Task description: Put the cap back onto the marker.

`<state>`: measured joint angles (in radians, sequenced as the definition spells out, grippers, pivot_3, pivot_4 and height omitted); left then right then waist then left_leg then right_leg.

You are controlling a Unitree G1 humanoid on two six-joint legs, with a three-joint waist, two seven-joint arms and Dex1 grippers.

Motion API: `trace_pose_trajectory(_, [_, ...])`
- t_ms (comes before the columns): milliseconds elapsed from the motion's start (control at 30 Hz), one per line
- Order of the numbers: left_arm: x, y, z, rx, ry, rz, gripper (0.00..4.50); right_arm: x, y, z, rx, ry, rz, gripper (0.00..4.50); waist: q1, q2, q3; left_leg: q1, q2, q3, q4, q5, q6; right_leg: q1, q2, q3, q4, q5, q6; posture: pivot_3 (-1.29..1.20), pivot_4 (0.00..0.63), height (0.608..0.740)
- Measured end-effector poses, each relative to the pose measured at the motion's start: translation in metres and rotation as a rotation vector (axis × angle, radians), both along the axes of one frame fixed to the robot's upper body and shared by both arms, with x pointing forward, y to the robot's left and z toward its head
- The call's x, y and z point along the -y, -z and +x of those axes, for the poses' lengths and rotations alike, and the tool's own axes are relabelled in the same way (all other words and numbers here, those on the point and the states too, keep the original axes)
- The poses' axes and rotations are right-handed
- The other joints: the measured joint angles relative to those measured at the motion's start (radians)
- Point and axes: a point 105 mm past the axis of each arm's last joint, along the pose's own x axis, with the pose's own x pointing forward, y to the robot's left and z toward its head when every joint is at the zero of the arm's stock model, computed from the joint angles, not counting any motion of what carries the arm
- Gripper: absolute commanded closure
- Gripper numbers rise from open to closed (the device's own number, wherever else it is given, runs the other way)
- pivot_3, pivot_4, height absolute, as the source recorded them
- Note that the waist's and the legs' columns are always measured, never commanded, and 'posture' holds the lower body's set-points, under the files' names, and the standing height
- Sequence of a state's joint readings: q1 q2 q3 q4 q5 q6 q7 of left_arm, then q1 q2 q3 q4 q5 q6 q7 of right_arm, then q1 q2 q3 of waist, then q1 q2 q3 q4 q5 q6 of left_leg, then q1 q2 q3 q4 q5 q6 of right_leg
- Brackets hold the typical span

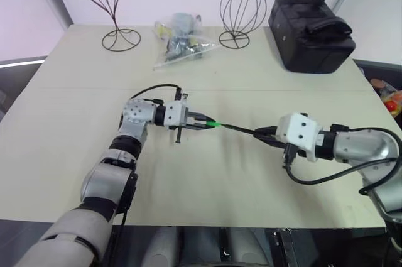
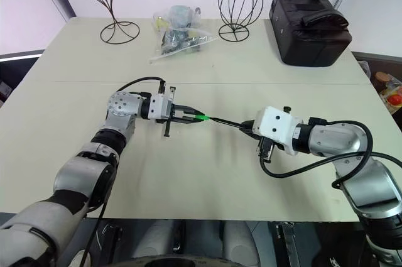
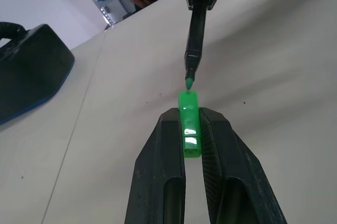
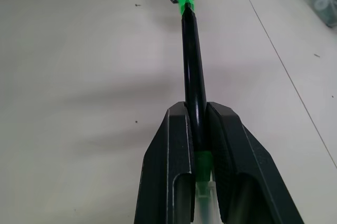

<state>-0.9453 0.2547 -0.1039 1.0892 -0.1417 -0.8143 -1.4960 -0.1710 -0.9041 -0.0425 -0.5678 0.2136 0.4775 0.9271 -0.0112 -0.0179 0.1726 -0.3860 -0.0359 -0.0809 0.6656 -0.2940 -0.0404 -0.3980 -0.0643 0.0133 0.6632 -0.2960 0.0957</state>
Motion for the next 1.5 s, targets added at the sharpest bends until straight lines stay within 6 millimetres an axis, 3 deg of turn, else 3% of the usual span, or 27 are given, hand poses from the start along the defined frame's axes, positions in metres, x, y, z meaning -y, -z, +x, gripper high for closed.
trace_pose_trajectory(1500, [0.0005,-0.0008,-0.0016,0.023,0.012,-0.002,4.50,0.0026,0.0030,-0.0004,-0.019,0.022,0.013,4.46,-0.001,0.000,0.000,0.000,0.000,0.000,0.001,0.000,0.000,0.000,0.000,0.000,0.000,0.000,0.000,0.00,0.150,0.740])
